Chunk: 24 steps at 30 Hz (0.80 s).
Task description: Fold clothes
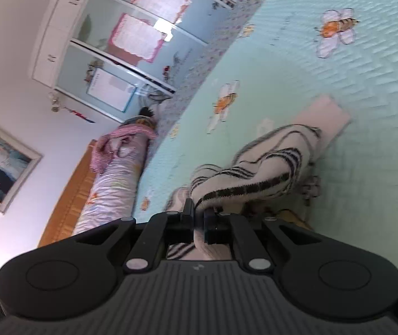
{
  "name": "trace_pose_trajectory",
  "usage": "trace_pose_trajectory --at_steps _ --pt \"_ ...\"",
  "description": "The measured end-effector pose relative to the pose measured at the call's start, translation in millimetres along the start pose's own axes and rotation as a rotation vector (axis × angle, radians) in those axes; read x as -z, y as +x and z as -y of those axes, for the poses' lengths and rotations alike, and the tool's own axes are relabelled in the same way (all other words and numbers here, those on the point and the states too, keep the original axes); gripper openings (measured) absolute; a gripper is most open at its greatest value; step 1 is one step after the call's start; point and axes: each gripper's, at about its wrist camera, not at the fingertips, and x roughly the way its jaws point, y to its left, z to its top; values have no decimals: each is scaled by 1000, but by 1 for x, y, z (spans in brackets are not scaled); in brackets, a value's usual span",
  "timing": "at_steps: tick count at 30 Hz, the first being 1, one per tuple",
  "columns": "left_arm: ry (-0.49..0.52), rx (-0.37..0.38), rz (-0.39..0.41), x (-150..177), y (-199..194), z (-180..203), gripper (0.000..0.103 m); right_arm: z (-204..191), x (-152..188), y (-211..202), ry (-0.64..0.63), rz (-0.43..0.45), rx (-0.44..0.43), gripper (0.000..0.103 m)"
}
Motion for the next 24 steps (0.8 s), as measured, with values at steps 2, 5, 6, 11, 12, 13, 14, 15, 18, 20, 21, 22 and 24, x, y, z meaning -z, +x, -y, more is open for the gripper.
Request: trace_pose_trajectory --at_steps 2,5,6,11,12,13,14,15,18,20,21,22,24 --pt "24 58 1 -3 5 20 60 -10 -2 -4 -11 0 -34 7" --pt "14 171 -7 -2 19 47 60 -23 -4 -9 -8 -15 -95 7" --pt "7 213 -11 -1 24 55 60 -27 -5 -10 -10 -25 -115 7" --pt "-39 294 -35 1 41 76 60 -44 -8 -17 -50 -63 -143 7" --pt "-56 291 -41 2 46 76 60 -45 -8 -17 -53 -68 -135 7" --pt "-84 286 -40 3 49 75 60 -45 -7 -18 -54 -71 -130 7" --pt "-141 272 -33 3 53 70 60 -46 -6 -18 -56 -72 -130 7" --pt "-200 259 -26 4 57 65 61 -46 -5 -19 -56 -72 -131 7" --pt "-467 268 -12 10 70 38 62 -45 -1 -24 -71 -65 -129 7" --pt "-674 301 -2 22 77 18 62 -45 2 -27 -84 -56 -120 7" --pt "-754 317 3 27 80 10 62 -43 3 -28 -82 -51 -117 7" --pt "-796 322 8 29 81 6 62 -41 5 -28 -75 -48 -117 7" --pt "-880 334 19 34 84 -3 62 -36 10 -28 -60 -45 -118 7"
